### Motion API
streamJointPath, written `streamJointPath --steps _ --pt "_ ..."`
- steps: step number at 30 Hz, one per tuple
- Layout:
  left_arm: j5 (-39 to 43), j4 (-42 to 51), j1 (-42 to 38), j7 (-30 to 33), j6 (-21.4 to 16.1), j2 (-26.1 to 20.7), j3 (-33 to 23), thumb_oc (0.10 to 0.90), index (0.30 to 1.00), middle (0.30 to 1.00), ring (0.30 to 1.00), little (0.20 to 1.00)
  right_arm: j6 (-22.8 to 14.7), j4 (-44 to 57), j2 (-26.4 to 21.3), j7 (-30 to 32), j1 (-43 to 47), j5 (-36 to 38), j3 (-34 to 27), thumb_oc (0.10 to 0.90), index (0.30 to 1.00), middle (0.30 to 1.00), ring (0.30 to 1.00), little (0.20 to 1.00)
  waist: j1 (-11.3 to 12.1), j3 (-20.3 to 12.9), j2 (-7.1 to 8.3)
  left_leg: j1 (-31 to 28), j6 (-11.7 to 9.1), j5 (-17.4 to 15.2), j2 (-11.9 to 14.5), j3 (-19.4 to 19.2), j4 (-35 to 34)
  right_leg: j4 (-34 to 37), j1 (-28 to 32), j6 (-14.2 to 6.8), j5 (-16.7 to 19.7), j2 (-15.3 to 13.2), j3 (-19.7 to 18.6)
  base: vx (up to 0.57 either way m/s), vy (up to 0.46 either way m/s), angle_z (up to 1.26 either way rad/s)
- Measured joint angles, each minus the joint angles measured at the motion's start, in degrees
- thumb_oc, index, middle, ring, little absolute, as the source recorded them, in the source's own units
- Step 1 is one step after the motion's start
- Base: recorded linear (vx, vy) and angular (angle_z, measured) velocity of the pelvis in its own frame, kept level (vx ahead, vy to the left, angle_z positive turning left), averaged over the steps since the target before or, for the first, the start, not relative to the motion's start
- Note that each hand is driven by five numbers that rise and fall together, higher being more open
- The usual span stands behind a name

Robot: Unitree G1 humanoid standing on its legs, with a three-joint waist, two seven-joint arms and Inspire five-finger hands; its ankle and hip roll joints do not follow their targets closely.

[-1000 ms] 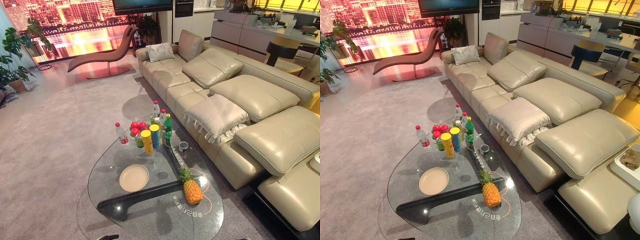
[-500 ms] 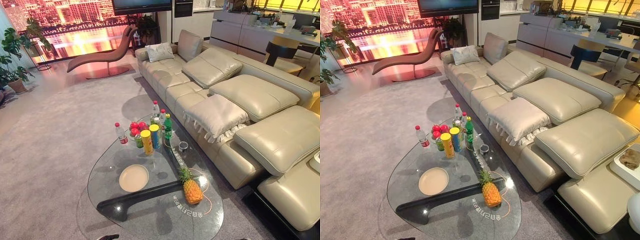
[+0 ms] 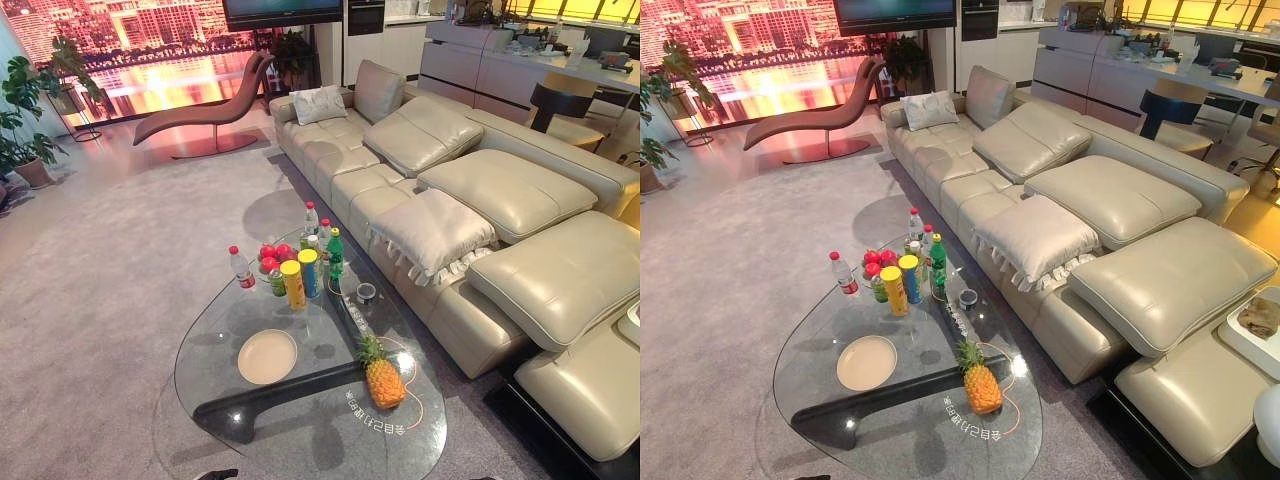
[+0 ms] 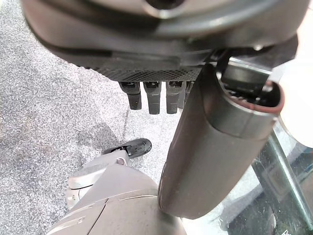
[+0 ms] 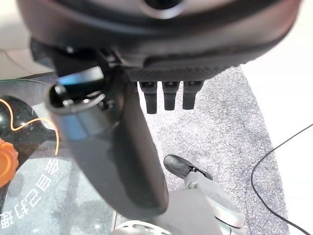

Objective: Pick up the fruit to the plate

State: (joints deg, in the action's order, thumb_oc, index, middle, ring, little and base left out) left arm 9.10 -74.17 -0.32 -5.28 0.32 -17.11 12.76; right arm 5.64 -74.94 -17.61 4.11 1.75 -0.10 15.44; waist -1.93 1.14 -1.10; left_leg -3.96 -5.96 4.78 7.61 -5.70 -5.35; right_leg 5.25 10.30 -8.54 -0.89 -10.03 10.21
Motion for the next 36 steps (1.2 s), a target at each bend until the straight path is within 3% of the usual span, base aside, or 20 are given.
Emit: streamJointPath --steps 8,11,13,18,24,28,32,36 --pt "0.1 0.0 0.0 1.1 0.0 0.0 -0.1 0.8 0.9 0.9 0.9 0.9 0.0 0.0 0.0 0.0 -0.1 0.0 0.1 0.8 0.9 0.9 0.9 0.9 0.1 0.9 0.02 0.4 0.0 0.0 0.0 0.0 0.0 0.0 -0.5 0.0 0.0 0.0 -0.1 0.0 0.0 0.0" --pt "1.0 1.2 0.2 1.9 -0.3 0.0 -0.2 0.8 0.9 0.9 0.9 0.9 -0.2 0.1 -0.2 0.1 0.3 0.0 0.3 0.8 0.9 0.9 0.9 0.9 0.2 2.3 -0.44 1.9 -0.1 0.0 0.1 -0.3 0.0 0.0 -2.4 0.1 0.2 0.1 -1.0 -0.1 0.029 -0.09" --pt "2.8 1.8 -0.1 2.4 -0.8 0.2 0.0 0.8 0.9 0.9 0.9 0.9 -0.2 0.1 -0.3 0.3 0.8 0.0 0.3 0.8 0.9 0.9 0.9 0.9 0.1 3.5 -1.55 4.2 -0.5 0.7 0.0 -0.3 0.4 0.0 -4.9 0.0 0.8 0.0 -1.1 -0.18 0.037 -0.04" --pt "5.7 2.3 -5.1 3.8 -0.8 0.9 0.1 0.8 0.9 0.9 0.9 0.9 0.1 0.0 -1.7 1.2 5.2 0.0 0.3 0.8 0.9 0.9 0.9 0.9 0.0 12.4 -3.54 10.3 0.1 3.2 -0.4 0.4 0.5 -0.3 -10.3 -0.3 3.2 -0.1 -1.2 -0.19 0.011 0.03" --pt "8.0 3.4 -10.0 3.9 -0.8 0.8 0.0 0.8 0.9 0.9 0.9 0.9 0.0 0.1 -3.2 2.8 11.3 -0.3 0.3 0.8 0.9 0.9 0.9 0.9 0.1 20.1 -4.67 15.7 0.6 5.0 -0.9 1.4 0.5 -0.4 -15.5 -0.5 4.6 -0.3 -1.2 -0.16 0.033 0.05" --pt "12.4 4.7 -13.7 1.6 -1.4 0.2 0.4 0.8 0.9 0.9 0.9 0.9 -0.5 1.4 -5.4 4.3 16.0 -1.5 1.5 0.8 0.9 0.9 0.9 0.9 0.1 25.9 -5.83 18.7 0.9 6.2 -1.3 1.6 0.5 -1.4 -18.7 -0.6 5.0 -0.6 -1.2 -0.12 0.037 0.04" --pt "19.7 5.6 -16.6 0.7 -2.3 0.3 0.2 0.8 0.9 0.9 0.9 0.9 -3.7 1.8 -5.7 9.6 18.8 0.5 1.2 0.8 0.9 0.9 0.9 0.9 0.2 27.5 -6.53 23.6 1.2 6.7 -1.8 1.7 1.9 -5.2 -24.5 -1.1 4.3 -1.4 -1.3 -0.1 0.004 0.03" --pt "38.0 9.1 -17.9 -0.5 -5.2 0.7 -3.4 0.8 0.9 0.9 0.9 0.9 -8.0 5.7 -5.6 17.7 21.2 3.0 -0.6 0.8 0.9 0.9 0.9 0.9 0.3 28.0 -6.48 29.4 1.6 6.9 -2.3 2.0 4.2 -12.6 -32.6 -1.3 1.9 -2.4 -1.7 -0.07 -0.058 0.06"
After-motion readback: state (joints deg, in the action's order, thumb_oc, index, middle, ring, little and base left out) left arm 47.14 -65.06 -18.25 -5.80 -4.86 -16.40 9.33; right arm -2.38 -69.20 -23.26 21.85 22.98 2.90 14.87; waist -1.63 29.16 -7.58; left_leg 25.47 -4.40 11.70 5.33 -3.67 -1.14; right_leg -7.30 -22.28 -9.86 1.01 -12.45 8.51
